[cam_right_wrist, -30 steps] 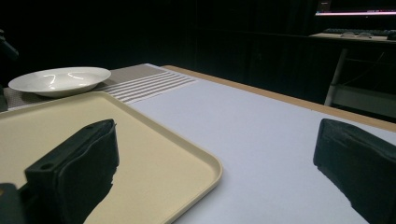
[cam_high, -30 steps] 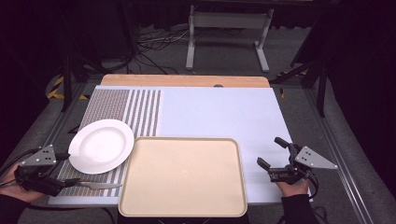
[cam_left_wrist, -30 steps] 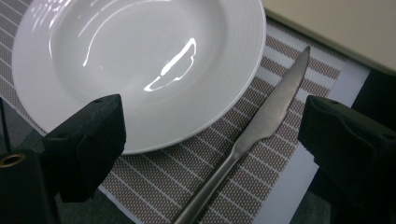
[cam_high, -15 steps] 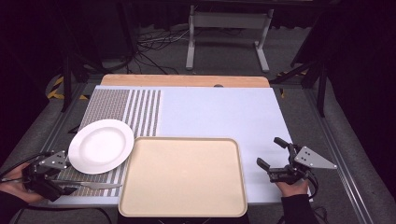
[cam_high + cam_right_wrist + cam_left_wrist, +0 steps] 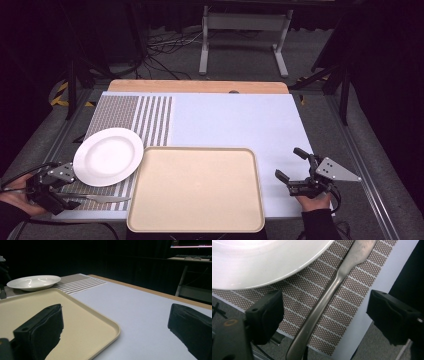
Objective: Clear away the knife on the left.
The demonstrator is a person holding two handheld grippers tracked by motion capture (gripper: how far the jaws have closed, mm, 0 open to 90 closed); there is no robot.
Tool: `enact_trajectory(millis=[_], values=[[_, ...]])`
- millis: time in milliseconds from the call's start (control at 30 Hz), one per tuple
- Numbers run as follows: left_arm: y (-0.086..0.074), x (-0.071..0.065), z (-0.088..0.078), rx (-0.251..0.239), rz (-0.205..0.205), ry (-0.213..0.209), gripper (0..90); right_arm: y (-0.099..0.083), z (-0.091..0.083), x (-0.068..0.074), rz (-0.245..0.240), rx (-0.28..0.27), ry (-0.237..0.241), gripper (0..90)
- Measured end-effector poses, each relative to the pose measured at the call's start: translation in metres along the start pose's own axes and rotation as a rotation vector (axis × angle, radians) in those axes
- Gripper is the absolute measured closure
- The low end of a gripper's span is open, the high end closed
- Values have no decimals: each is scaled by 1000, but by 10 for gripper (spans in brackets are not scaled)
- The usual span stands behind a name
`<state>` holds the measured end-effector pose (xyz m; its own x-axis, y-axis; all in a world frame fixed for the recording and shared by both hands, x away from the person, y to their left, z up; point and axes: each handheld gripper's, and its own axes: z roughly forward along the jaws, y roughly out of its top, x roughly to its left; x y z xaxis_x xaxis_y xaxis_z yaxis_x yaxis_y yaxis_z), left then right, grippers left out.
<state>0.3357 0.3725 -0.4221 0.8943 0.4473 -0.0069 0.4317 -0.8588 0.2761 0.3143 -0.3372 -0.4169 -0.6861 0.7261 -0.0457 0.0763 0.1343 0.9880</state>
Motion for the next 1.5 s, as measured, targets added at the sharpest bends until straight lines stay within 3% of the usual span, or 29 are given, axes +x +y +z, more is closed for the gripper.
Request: enact_trajectory(millis=[133,300,400,533,633,767,933,1033,1133,1267,1333,1500], values=[[1,3,2,20,44,-35,262,0,0,1,-5,1,0,9],[4,3,3,27,102,-27,369,-1,-1,1,-8,6,3,9],[5,6,4,43,164,-23,437,-1,-3,2,-8,6,1,9],[9,8,4,89,216,-25,507,-2,-7,3,-2,7,-1,10],[15,6,5,158,270,-23,533,-3,-10,3,-3,8,-4,10],[22,4,6,190,335,-29,599,-3,-12,4,-4,5,-8,12],[26,2,9,231,379,-5,655,-4,-13,4,-4,2,-7,12],[27,1,10,238,410,-17,691,-4,-13,4,-3,3,-3,12],[26,1,10,230,485,-31,723,-4,-12,4,-9,3,1,12],[27,3,10,242,493,-51,728,-4,-12,4,-3,8,5,12],[26,4,10,228,515,-40,780,-4,-12,4,-6,6,4,13],[27,5,10,233,528,-47,791,-4,-12,4,-4,7,7,13]])
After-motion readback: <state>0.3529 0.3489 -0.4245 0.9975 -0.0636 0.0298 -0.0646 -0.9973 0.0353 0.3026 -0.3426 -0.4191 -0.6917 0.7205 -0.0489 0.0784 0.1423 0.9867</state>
